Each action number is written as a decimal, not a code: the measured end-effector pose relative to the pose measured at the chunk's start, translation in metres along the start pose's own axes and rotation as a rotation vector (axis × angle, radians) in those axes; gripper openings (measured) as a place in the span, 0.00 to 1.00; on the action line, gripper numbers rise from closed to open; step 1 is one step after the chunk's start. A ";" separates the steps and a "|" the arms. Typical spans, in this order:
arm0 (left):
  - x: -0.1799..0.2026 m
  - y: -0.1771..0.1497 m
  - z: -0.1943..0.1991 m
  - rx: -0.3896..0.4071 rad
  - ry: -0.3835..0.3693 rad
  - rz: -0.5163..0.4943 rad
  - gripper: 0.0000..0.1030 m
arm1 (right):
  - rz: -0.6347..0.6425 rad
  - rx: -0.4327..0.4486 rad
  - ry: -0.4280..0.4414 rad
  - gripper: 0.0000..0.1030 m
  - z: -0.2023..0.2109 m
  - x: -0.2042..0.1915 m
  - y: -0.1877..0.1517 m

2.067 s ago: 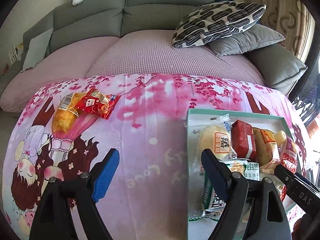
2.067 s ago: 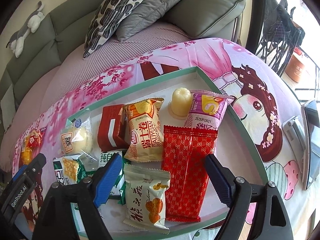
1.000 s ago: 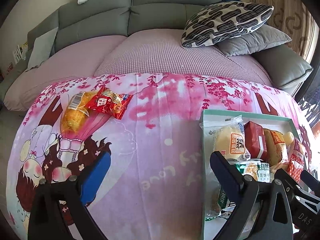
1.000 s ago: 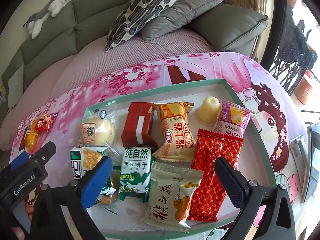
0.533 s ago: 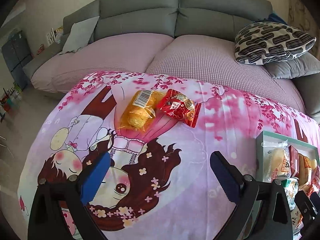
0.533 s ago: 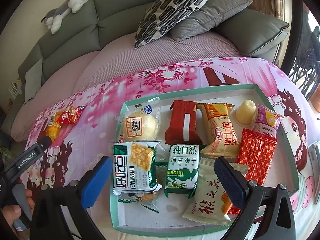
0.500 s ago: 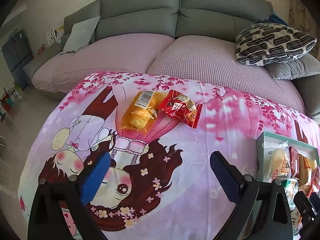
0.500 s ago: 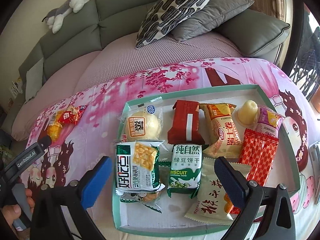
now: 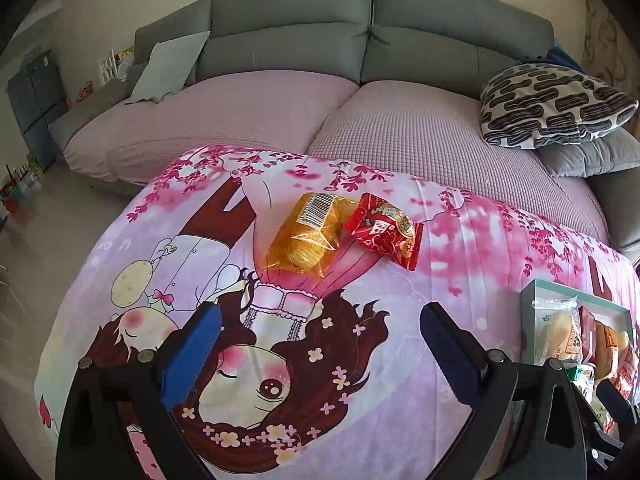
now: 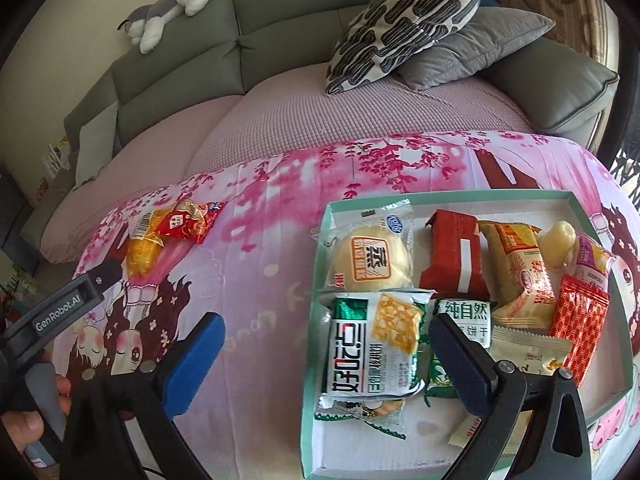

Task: Organize snacks
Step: 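Move both grippers back to the yellow bread pack and red candy pack, then grasp the yellow bread pack with the left gripper while the right gripper grasps the red candy pack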

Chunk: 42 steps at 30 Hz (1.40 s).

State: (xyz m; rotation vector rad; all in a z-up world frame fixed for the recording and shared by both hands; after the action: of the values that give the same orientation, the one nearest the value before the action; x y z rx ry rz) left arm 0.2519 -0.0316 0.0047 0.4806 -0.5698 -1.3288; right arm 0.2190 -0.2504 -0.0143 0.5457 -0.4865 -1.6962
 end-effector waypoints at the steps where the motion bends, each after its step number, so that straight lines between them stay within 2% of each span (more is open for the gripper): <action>1: -0.005 0.001 -0.001 0.000 0.003 0.008 0.97 | 0.003 0.002 0.011 1.00 -0.001 -0.005 0.001; 11: -0.044 0.016 -0.020 -0.013 -0.026 0.078 0.97 | 0.077 0.038 0.100 1.00 -0.010 -0.060 0.026; 16: -0.056 0.026 -0.040 -0.041 -0.016 0.060 0.97 | 0.062 -0.030 0.168 1.00 -0.028 -0.085 0.037; 21: -0.063 0.035 -0.065 -0.078 -0.073 0.073 0.97 | 0.059 -0.080 0.194 1.00 -0.049 -0.108 0.063; 26: -0.069 0.046 -0.082 -0.088 -0.073 0.048 0.97 | 0.049 -0.170 0.199 1.00 -0.084 -0.127 0.085; 31: -0.068 0.054 -0.096 -0.098 -0.117 0.029 0.96 | 0.004 -0.252 0.250 0.99 -0.116 -0.143 0.096; 34: -0.064 0.055 -0.103 -0.109 -0.142 0.021 0.96 | -0.023 -0.292 0.266 0.96 -0.132 -0.151 0.098; 37: -0.060 0.056 -0.110 -0.116 -0.172 0.020 0.96 | -0.031 -0.323 0.253 0.85 -0.146 -0.157 0.097; 39: -0.058 0.055 -0.113 -0.120 -0.175 0.015 0.94 | -0.039 -0.348 0.260 0.82 -0.152 -0.160 0.095; 41: -0.058 0.055 -0.115 -0.124 -0.182 0.016 0.82 | -0.042 -0.355 0.263 0.80 -0.156 -0.161 0.094; 42: -0.058 0.055 -0.116 -0.129 -0.184 0.019 0.81 | -0.040 -0.358 0.265 0.80 -0.158 -0.162 0.093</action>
State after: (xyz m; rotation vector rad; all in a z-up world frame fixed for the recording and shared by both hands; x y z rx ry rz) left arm 0.3595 0.0360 -0.0572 0.2482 -0.6340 -1.3911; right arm 0.4127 -0.1118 -0.0705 0.5087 0.0209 -1.6696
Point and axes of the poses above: each gripper's, at about its wrist camera, not at the fingertips, and z roughly against the way its jaws point, x to its right, y to its top, the point moved 5 cm from there along -z, roughly the way its jaws point, and after that the axes turned 9 degrees about -y, right-handed, at the moved point
